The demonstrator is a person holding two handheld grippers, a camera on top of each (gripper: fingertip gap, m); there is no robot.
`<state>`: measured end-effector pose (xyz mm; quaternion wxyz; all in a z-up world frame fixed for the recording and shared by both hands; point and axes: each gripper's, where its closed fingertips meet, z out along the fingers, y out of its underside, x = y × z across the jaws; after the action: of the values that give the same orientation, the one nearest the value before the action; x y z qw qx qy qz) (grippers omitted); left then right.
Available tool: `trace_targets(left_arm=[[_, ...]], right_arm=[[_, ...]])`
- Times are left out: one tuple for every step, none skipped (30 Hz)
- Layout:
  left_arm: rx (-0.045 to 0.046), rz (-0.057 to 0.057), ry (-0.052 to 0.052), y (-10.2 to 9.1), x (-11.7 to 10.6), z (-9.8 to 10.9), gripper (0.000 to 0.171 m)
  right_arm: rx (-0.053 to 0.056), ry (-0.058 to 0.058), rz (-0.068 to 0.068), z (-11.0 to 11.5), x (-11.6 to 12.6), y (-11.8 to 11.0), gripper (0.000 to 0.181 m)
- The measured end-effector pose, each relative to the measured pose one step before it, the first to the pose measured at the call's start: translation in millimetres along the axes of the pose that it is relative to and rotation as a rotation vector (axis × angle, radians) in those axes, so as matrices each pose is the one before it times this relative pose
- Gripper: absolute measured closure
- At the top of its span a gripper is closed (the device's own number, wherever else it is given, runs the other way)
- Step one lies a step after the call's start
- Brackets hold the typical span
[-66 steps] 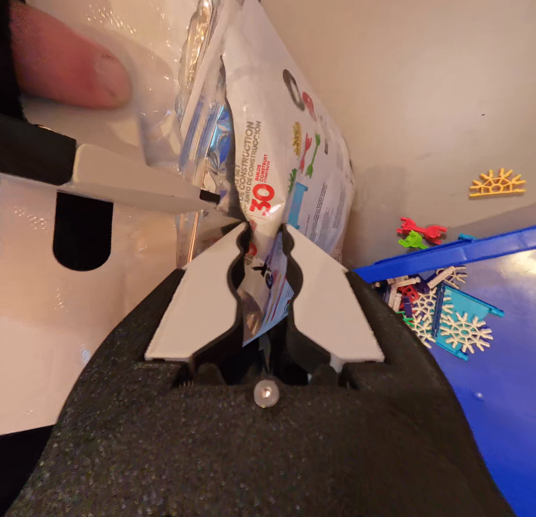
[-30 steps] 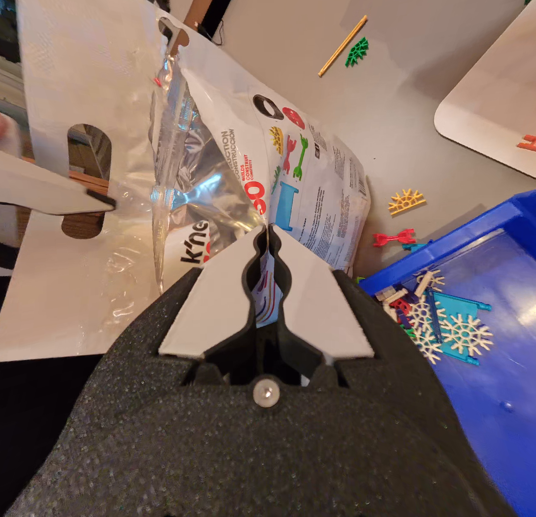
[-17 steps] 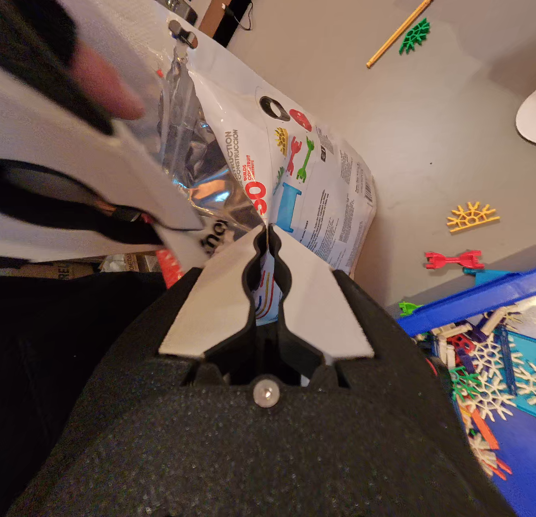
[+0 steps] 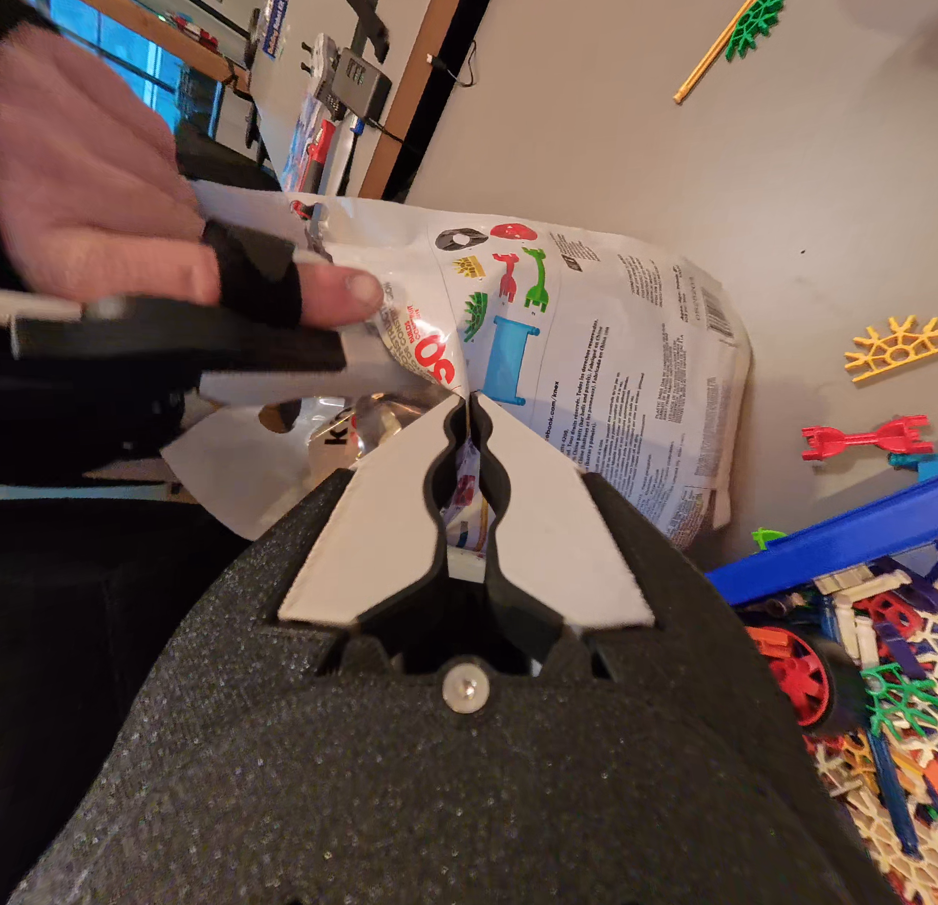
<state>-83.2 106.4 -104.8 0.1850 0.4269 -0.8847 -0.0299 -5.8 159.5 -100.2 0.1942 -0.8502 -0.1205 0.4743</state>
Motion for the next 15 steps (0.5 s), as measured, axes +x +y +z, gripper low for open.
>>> trace_targets(left_arm=[[-0.01773, 0.0243, -0.0324, -3.30, -0.95, 1.86, 0.046], [-0.01716, 0.0164, 0.0045, -1.92, 4.44, 3.51, 0.045], [-0.03402, 0.0066, 0.0171, 2.46, 4.57, 5.73, 0.046], [-0.02528, 0.0023, 0.0130, 2.54, 2.55, 7.57, 0.046], [-0.00640, -0.0100, 0.0295, 0.47, 4.09, 8.04, 0.046], [-0.02109, -0.0119, 0.0250, 2.72, 3.39, 7.86, 0.044], [-0.02639, 0.0037, -0.0258, 2.56, -3.88, 5.60, 0.041], [-0.00717, -0.0134, -0.0508, -0.87, -8.18, 0.90, 0.044], [0.01934, -0.0210, 0.0009, -4.28, -0.38, -2.92, 0.044], [0.03261, -0.0159, 0.0153, -5.89, 1.66, -3.56, 0.045], [0.00245, -0.0140, -0.0106, -0.88, -2.85, -0.32, 0.043], [-0.01766, 0.0073, 0.0116, 3.67, 1.64, 3.60, 0.044], [-0.02782, 0.0037, 0.0207, 5.80, 3.52, 6.29, 0.043], [-0.02453, 0.0065, -0.0207, 4.33, -2.58, 6.64, 0.041], [-0.01700, 0.0094, 0.0074, 2.37, 3.16, 6.28, 0.039]], right_arm=[[-0.0047, 0.0024, -0.0064, 0.97, 0.04, 0.54, 0.181], [-0.0050, 0.0069, -0.0106, 0.62, -0.30, 0.14, 0.181], [0.0017, 0.0084, -0.0081, 0.00, 0.29, -0.81, 0.181], [0.0014, 0.0038, -0.0007, -0.13, 0.99, -0.40, 0.181], [0.0000, -0.0051, 0.0029, -0.15, 0.50, 0.28, 0.181], [0.0023, -0.0014, 0.0008, -0.62, 0.55, -0.15, 0.181], [-0.0033, -0.0005, -0.0004, -0.48, 0.49, 0.75, 0.181], [-0.0043, -0.0032, -0.0007, -0.25, 0.41, 0.99, 0.181], [-0.0013, -0.0076, 0.0046, -0.17, -0.03, 0.67, 0.181], [-0.0005, -0.0113, 0.0082, 0.29, -0.69, 0.58, 0.181], [0.0016, -0.0078, 0.0056, 0.08, -0.16, -0.20, 0.181], [0.0054, -0.0098, 0.0091, 0.13, -0.21, -1.14, 0.181], [0.0058, -0.0124, 0.0075, 0.23, -0.73, -1.31, 0.181], [0.0006, -0.0110, 0.0051, 0.66, -1.18, -0.65, 0.181], [-0.0071, -0.0133, -0.0020, 1.54, -2.33, 0.51, 0.181]])
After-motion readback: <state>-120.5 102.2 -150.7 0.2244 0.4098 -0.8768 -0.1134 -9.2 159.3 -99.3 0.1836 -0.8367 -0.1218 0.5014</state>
